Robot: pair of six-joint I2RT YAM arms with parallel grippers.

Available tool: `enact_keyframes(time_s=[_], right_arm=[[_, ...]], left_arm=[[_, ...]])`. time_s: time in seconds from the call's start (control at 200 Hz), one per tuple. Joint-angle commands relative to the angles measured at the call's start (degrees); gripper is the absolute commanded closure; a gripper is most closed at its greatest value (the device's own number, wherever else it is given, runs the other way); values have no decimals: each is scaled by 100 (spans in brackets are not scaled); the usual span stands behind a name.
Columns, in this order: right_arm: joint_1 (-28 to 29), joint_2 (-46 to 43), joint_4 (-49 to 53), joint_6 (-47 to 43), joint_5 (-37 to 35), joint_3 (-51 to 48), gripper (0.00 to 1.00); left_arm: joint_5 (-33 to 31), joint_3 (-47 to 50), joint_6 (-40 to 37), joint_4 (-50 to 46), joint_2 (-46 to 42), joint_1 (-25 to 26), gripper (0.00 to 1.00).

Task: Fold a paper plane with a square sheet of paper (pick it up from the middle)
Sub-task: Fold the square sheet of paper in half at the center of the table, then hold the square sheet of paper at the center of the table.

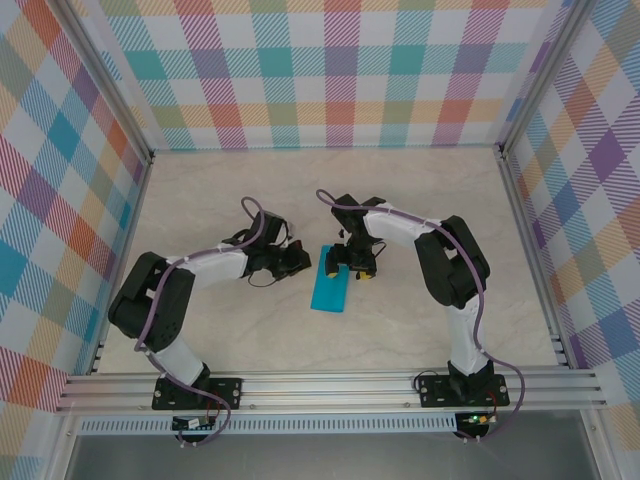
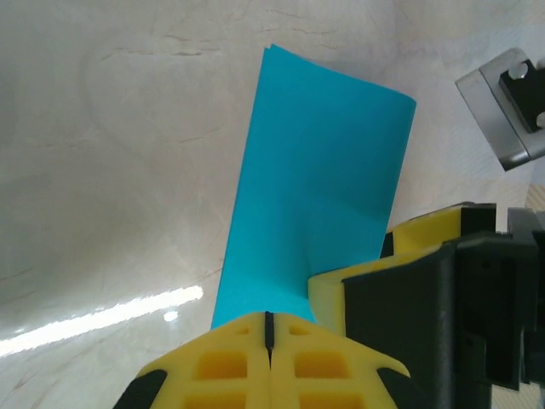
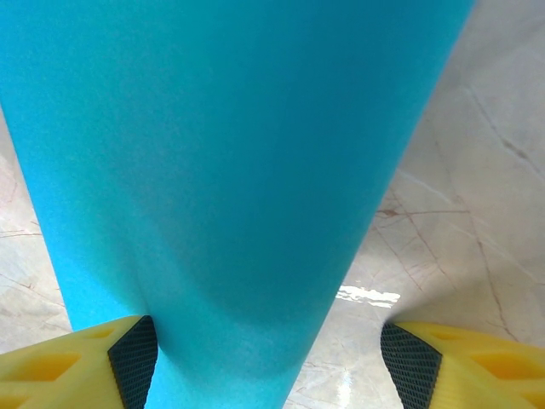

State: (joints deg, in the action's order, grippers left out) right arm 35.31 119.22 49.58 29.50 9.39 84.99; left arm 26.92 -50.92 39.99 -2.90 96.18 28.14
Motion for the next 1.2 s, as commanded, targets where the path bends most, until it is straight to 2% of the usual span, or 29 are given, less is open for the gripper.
enact_keyframes(time_s=[0.0,0.445,0.84,0.96,1.195], right_arm=[[-3,692,-94,-76,-473,-353,25],[-7,686,-115,-92,-451,-394,24],[-4,564,-191,-58,-329,-365,23],[-13,273,-325,29,-234,-345,22],[-174,-976,-752,253,-185,-694,19]], left_arm=[[227,-300,30,-71,324,167,100],[107,-591,250,73,1034,370,100],[-220,-346,264,-61,1241,380,100],[-277,-275,249,-45,1254,377,100],[-238,-261,222,-32,1280,385,100]])
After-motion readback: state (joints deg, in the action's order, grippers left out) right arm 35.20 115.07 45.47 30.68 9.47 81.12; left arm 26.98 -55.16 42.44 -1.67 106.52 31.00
